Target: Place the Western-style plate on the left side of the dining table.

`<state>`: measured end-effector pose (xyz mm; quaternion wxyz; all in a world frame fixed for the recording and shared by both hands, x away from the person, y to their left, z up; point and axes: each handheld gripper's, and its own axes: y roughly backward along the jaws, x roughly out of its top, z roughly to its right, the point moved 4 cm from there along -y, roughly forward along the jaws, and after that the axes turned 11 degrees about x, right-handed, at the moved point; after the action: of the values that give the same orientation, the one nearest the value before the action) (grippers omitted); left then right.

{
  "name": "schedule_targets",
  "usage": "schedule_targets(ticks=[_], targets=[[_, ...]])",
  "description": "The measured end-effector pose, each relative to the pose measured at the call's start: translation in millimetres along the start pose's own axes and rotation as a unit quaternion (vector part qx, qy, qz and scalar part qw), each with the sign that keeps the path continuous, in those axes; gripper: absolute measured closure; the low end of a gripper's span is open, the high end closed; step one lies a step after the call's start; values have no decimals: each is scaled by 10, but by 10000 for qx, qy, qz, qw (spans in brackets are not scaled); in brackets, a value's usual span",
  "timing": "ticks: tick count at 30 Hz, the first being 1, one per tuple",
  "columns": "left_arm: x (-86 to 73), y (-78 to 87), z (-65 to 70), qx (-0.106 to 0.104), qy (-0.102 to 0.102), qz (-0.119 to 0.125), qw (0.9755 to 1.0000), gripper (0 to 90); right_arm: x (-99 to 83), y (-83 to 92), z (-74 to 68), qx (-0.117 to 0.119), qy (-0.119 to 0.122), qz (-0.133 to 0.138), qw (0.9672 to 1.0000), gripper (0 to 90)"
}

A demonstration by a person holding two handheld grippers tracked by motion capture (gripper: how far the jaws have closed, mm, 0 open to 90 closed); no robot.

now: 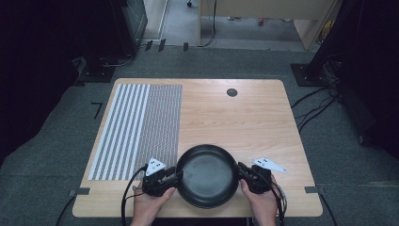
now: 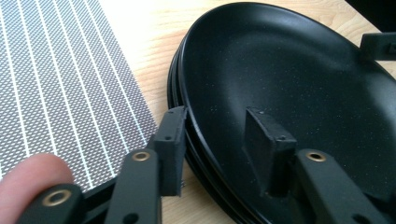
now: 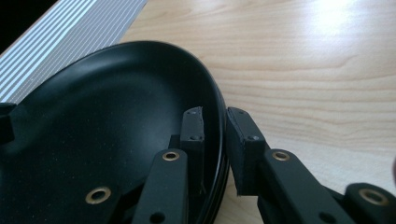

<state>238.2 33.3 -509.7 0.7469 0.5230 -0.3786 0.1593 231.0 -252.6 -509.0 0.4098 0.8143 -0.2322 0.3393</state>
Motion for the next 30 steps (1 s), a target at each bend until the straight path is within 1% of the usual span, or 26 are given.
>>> schedule_targets(ticks=[1,2,3,5,7,8,9,10,11,13,14,16,17,18,19,21,23,25,29,30], targets=[[0,0,0,0,0,0,10000,627,0,0,0,0,0,0,10000,788],[-8,2,-10,-14,27,-8,10000,637,-18,-7,3,-70,29,-1,10000,817],[-8,2,-10,-14,27,-8,10000,642,-18,-7,3,-70,29,-1,10000,817],[-30,-11,-10,9,34,-51,10000,643,-29,-6,13,-61,-76,67,9999,830],[-37,-17,-9,17,34,-65,10000,637,-34,-7,14,-64,-131,112,9998,834],[-47,-24,-11,8,67,-79,9999,633,-38,-8,14,-61,-156,138,9998,837],[-47,-24,-11,8,67,-79,9999,632,-42,-11,13,-40,-184,180,9997,840],[-45,-22,-23,-53,132,-80,9999,633,-47,-13,10,8,-245,186,9995,843],[-45,-22,-23,-53,132,-80,9999,635,-53,-20,6,88,-320,189,9993,843],[-41,-21,-39,-141,245,-96,9996,633,-61,-28,2,87,-350,230,9991,846],[-41,-21,-39,-141,245,-96,9996,630,-58,-29,6,112,-372,229,9990,848],[-42,-21,-41,-166,256,-90,9995,625,-53,-27,21,178,-494,233,9983,851],[-42,-21,-42,-182,273,-91,9994,625,-53,-27,21,178,-494,233,9983,851],[-38,-21,-45,-212,330,-106,9992,621,-55,-24,34,229,-566,254,9978,853],[-38,-21,-45,-212,330,-106,9992,620,-55,-24,34,229,-566,254,9978,853],[-40,-21,-44,-196,311,-105,9993,622,-58,-25,40,274,-658,274,9971,856],[-40,-21,-44,-192,319,-107,9993,626,-60,-28,38,295,-681,277,9969,856],[-43,-20,-51,-186,333,-118,9992,633,-68,-42,31,349,-759,289,9961,857],[-42,-20,-64,-233,389,-134,9989,643,-74,-54,16,318,-757,320,9961,857],[-42,-17,-72,-273,413,-155,9987,645,-77,-56,14,318,-785,335,9958,857]])
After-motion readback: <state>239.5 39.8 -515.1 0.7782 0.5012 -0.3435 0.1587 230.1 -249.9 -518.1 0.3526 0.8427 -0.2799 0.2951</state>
